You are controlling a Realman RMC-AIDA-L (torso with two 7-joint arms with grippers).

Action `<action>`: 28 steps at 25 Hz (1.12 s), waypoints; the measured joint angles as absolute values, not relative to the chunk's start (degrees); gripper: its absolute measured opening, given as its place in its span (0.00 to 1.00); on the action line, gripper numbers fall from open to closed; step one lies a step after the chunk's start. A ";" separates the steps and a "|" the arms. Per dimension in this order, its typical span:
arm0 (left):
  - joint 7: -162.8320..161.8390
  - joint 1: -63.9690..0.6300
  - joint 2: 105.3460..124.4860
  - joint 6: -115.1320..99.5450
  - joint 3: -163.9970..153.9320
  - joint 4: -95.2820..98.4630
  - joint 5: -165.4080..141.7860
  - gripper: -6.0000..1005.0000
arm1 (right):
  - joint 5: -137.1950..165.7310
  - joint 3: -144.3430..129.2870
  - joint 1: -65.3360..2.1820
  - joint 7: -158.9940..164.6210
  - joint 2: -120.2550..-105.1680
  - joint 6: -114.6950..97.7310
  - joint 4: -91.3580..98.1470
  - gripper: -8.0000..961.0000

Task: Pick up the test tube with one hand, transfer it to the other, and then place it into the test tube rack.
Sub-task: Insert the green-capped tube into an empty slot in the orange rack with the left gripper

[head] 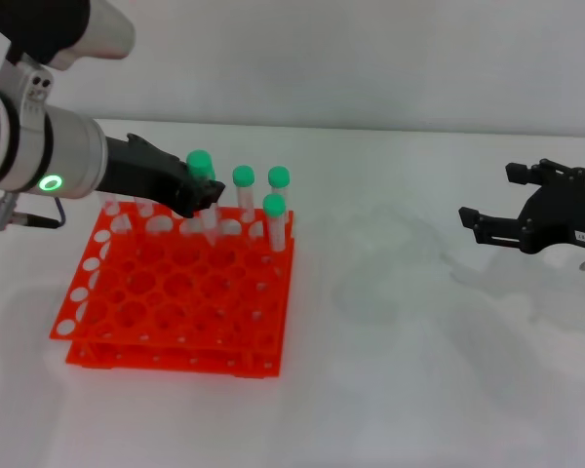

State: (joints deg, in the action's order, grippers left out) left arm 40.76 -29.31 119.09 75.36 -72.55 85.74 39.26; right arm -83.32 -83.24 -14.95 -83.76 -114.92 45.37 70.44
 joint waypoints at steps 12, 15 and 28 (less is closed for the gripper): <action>42.72 -29.97 119.09 72.74 -72.57 83.34 41.17 0.21 | -83.32 -83.23 -16.39 -83.75 -115.05 45.26 69.43 0.91; 42.79 -30.03 119.09 72.25 -72.61 82.66 41.28 0.21 | -83.32 -83.24 -16.71 -83.73 -115.05 45.26 69.20 0.91; 43.74 -32.08 119.09 71.25 -72.59 78.70 41.78 0.22 | -83.09 -83.32 -17.09 -83.64 -115.05 45.20 69.08 0.91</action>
State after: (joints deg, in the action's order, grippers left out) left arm 43.74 -32.08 119.09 71.25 -72.59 78.70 41.78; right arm -83.09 -83.32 -17.09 -83.64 -115.05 45.20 69.08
